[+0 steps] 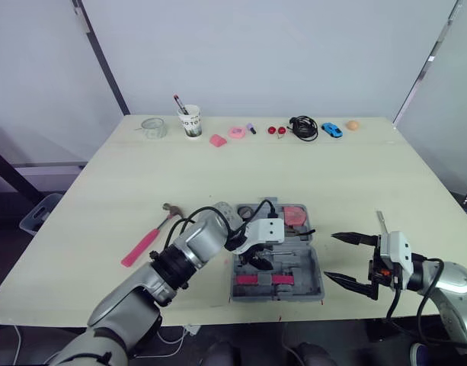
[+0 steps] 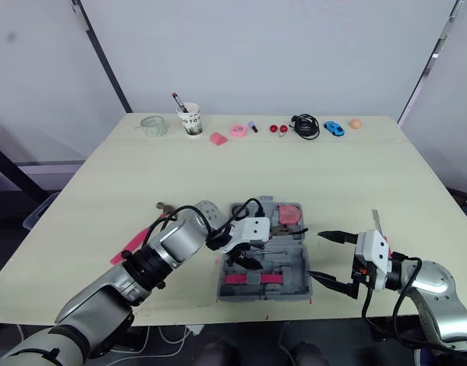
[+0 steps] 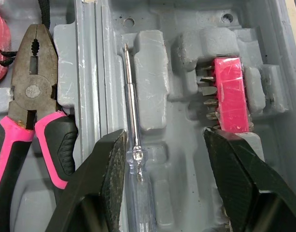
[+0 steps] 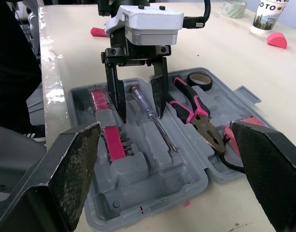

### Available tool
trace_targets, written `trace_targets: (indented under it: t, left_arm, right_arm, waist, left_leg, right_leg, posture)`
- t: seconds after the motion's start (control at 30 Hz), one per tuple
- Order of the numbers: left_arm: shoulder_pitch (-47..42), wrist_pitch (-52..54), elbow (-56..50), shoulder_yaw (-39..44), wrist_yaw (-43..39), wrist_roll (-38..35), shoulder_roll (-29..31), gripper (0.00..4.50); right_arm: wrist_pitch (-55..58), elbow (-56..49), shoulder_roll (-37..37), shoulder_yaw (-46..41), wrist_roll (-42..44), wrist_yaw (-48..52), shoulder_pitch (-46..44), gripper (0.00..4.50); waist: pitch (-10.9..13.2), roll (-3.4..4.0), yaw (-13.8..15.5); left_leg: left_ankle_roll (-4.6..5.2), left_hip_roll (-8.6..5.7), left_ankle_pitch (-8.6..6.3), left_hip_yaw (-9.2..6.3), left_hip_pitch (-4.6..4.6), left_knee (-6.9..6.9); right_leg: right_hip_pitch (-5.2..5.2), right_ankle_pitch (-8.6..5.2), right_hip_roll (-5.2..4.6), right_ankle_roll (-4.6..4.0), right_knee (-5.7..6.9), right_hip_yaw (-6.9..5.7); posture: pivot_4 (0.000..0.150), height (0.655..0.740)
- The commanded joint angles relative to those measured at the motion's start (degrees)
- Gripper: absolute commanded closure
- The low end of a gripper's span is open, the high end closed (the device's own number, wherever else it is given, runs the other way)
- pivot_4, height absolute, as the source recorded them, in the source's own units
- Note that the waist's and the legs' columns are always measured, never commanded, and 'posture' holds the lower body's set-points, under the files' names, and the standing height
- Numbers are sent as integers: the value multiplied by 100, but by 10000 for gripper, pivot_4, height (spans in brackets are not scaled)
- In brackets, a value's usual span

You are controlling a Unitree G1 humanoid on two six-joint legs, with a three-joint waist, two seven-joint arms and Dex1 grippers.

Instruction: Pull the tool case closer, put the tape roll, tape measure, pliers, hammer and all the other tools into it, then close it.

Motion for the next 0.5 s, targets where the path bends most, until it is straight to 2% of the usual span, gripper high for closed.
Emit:
trace_targets:
  t: [0.03, 0.2, 0.33, 0.43, 0.5]
  left_arm:
    - [-95, -53, -21, 190, 168, 91, 16, 17721]
    - [-162, -4, -287, 549, 159, -150, 39, 17721]
    - [-83, -9, -301, 1107, 128, -611, 9, 17721]
    - [170, -1259, 219, 1547, 213, -889, 32, 17721]
    - [316, -1523, 423, 1765, 229, -1042, 32, 17721]
  right_arm:
    - [-68, -15, -14, -48, 39, 33, -51, 0]
    - [-65, 25, -17, -24, 56, 57, -117, 0]
    - [-69, 34, -18, -40, 78, 80, -108, 0]
    - [-70, 67, 26, -109, 157, 66, -131, 0]
    - [-60, 68, 6, -119, 159, 78, -130, 0]
  waist:
    - [0, 0, 0]
    - [0, 0, -2]
    - [0, 0, -2]
    - [0, 0, -3]
    - [-2, 3, -13]
  left_leg:
    - [0, 0, 0, 0, 0, 0]
    - [0, 0, 0, 1, -1, 1]
    - [0, 1, 0, 1, -1, 1]
    - [0, 1, 0, 2, -1, 1]
    - [0, 1, 0, 4, 1, 1]
  right_leg:
    - [0, 0, 0, 0, 0, 1]
    - [-2, 0, 0, 0, 2, 2]
    - [-3, 1, 1, 4, 4, 3]
    - [-4, 1, 1, 5, 4, 3]
    - [-4, 1, 1, 4, 4, 5]
  posture:
    - [1500, 7400]
    - [1500, 7400]
    - [1500, 7400]
    - [1500, 7400]
    - [1500, 7400]
